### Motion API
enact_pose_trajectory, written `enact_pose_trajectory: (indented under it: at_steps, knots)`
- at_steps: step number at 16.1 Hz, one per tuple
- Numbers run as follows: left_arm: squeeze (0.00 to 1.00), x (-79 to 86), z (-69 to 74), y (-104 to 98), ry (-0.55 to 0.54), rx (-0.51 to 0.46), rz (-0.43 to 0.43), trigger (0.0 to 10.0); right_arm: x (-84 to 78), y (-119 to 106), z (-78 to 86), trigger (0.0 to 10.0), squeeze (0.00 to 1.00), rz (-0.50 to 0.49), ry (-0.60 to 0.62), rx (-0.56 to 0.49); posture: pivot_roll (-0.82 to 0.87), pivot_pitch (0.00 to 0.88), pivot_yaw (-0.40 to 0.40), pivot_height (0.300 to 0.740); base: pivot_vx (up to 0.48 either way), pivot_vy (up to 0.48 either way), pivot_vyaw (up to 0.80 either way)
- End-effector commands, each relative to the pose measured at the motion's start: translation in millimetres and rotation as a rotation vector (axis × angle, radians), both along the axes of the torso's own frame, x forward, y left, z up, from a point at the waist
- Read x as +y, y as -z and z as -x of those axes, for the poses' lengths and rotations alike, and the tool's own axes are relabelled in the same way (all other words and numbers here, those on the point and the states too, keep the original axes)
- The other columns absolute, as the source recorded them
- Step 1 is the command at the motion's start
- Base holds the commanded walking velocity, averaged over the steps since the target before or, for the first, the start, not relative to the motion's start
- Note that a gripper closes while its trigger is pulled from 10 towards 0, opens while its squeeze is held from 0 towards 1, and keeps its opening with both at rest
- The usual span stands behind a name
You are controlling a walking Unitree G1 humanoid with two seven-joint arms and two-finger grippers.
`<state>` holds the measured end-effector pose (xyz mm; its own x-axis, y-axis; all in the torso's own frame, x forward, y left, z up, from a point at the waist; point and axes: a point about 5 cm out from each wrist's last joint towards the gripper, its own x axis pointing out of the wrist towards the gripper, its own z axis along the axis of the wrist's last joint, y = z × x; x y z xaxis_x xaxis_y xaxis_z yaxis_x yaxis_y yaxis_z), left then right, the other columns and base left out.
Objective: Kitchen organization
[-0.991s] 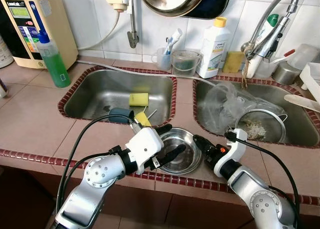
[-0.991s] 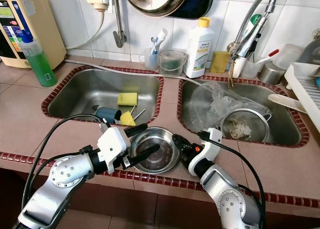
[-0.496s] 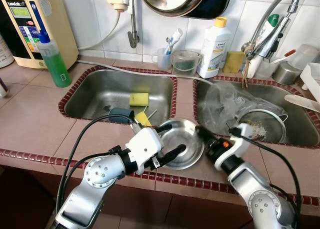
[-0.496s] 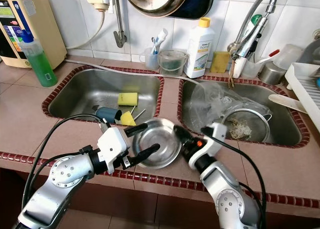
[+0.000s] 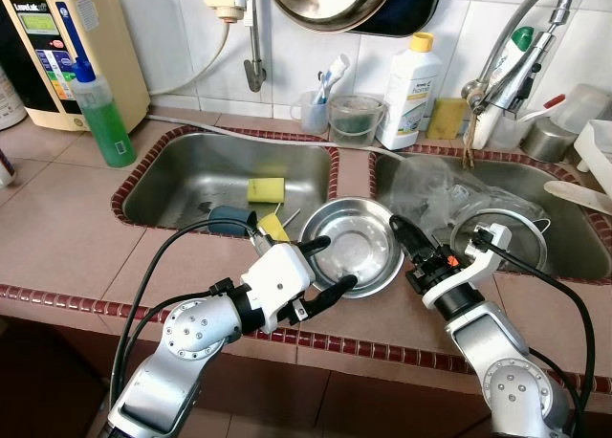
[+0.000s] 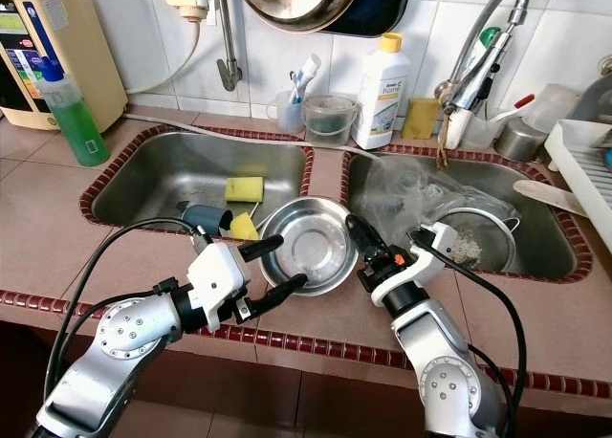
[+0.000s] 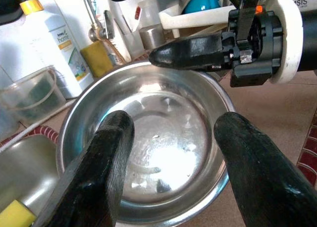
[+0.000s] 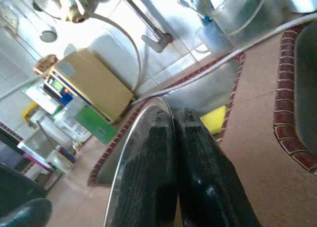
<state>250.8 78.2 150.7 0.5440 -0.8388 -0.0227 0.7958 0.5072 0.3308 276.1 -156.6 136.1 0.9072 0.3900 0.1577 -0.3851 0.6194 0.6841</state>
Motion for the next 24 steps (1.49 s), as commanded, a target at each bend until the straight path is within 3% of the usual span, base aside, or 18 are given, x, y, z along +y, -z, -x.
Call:
enact_pose_trajectory:
  at_steps: [1,4,7,8,9,10,14,18,19,21,24]
  knots:
    - [0.00,-1.1,-1.7,-1,-0.005,-0.014,-0.004,10.0,-2.6,-15,-0.4,0.0,0.00,-0.008,0.006,-0.082,-0.09,0.000,-0.036,0.740,0.000,0.000,0.00]
    - [0.00,4.8,-11.0,-9,-0.072,0.041,0.127,10.0,-7.2,-26,-0.9,0.0,0.00,-0.017,0.033,-0.139,-0.09,0.000,-0.040,0.740,0.000,0.000,0.00]
    - [0.00,21.1,-35.5,-20,-0.250,0.076,0.258,10.0,-14.9,-43,-1.0,0.0,0.00,-0.029,0.053,-0.228,-0.10,0.000,-0.040,0.740,0.000,0.000,0.00]
    - [0.00,24.9,-39.5,-20,-0.279,0.098,0.280,10.0,-15.8,-44,-0.1,3.0,0.00,-0.024,0.047,-0.240,-0.10,0.000,-0.041,0.740,0.000,0.000,0.00]
    - [0.00,26.1,-40.9,-20,-0.288,0.107,0.288,10.0,-15.9,-45,0.3,3.0,0.00,-0.023,0.043,-0.243,-0.10,0.000,-0.041,0.740,0.000,0.000,0.00]
    - [0.00,29.6,-44.5,-22,-0.307,0.129,0.333,10.0,-17.1,-45,1.0,10.0,0.00,0.008,0.056,-0.251,-0.10,0.000,-0.040,0.740,0.000,0.000,0.00]
    - [0.00,35.2,-55.6,-18,-0.386,0.188,0.365,10.0,-17.1,-46,0.8,10.0,0.00,0.104,0.092,-0.277,-0.11,0.000,-0.036,0.740,0.000,0.000,0.00]
    - [0.00,40.0,-62.1,-15,-0.443,0.201,0.360,10.0,-30.5,-45,-7.6,10.0,0.00,0.316,0.285,-0.301,-0.12,0.000,-0.035,0.740,0.000,0.000,0.00]
    - [0.00,40.2,-62.4,-15,-0.447,0.202,0.359,10.0,-31.5,-45,-8.3,10.0,0.00,0.330,0.302,-0.302,-0.12,0.000,-0.035,0.740,0.000,0.000,0.00]
    - [0.00,42.6,-64.8,-13,-0.475,0.209,0.353,10.0,-37.4,-47,-10.8,10.0,0.00,0.470,0.398,-0.335,-0.12,0.000,-0.034,0.740,0.000,0.000,0.00]
    - [0.00,43.2,-65.4,-11,-0.486,0.217,0.356,10.0,-36.4,-45,-11.3,10.0,0.00,0.538,0.424,-0.350,-0.12,0.000,-0.033,0.740,0.000,0.000,0.00]
